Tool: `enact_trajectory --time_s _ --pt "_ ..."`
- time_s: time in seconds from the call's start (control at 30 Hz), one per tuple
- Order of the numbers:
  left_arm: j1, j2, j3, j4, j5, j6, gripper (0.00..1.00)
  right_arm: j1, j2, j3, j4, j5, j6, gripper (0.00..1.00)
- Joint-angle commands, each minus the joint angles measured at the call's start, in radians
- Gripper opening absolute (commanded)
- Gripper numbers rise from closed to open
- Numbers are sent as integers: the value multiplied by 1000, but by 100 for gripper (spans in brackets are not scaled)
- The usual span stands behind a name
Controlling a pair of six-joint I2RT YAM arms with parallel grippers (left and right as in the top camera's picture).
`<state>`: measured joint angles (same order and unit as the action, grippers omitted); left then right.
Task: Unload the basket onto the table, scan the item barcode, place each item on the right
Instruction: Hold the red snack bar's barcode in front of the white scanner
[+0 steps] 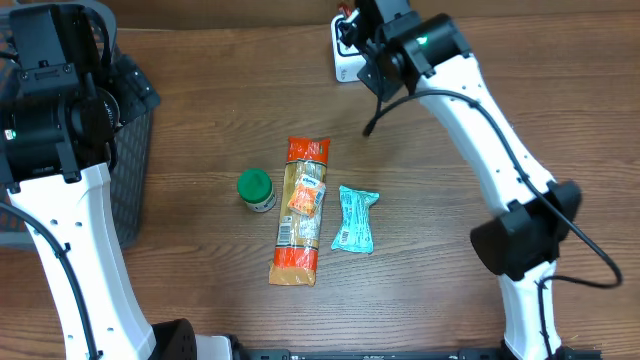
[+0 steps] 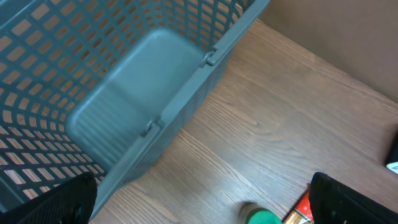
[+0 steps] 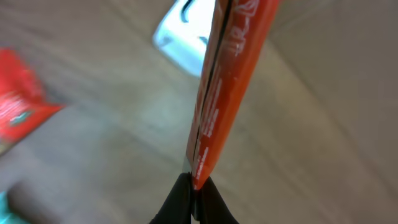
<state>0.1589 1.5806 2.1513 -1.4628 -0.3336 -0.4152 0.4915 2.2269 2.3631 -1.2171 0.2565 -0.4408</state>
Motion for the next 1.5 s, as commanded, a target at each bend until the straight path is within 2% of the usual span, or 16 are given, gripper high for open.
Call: enact_trajectory --time_s 0.0,0.27,0.5,0.67,1.17,1.3,1.47 --pt "5 8 11 1 -13 9 100 -2 45 26 65 119 -29 4" --pt "5 8 11 1 -13 9 100 -2 151 26 251 271 -41 4" --pt "5 8 11 0 -13 9 100 -3 253 26 334 377 -134 4" --pt "5 8 11 1 -13 9 100 -3 319 26 379 440 -145 4" --pt "5 8 11 0 -13 9 100 -7 375 17 386 455 -145 4" --pt "5 8 11 1 -13 9 100 -7 375 16 333 364 -166 4" --pt "5 8 11 1 -13 9 100 -8 375 13 326 385 -165 4"
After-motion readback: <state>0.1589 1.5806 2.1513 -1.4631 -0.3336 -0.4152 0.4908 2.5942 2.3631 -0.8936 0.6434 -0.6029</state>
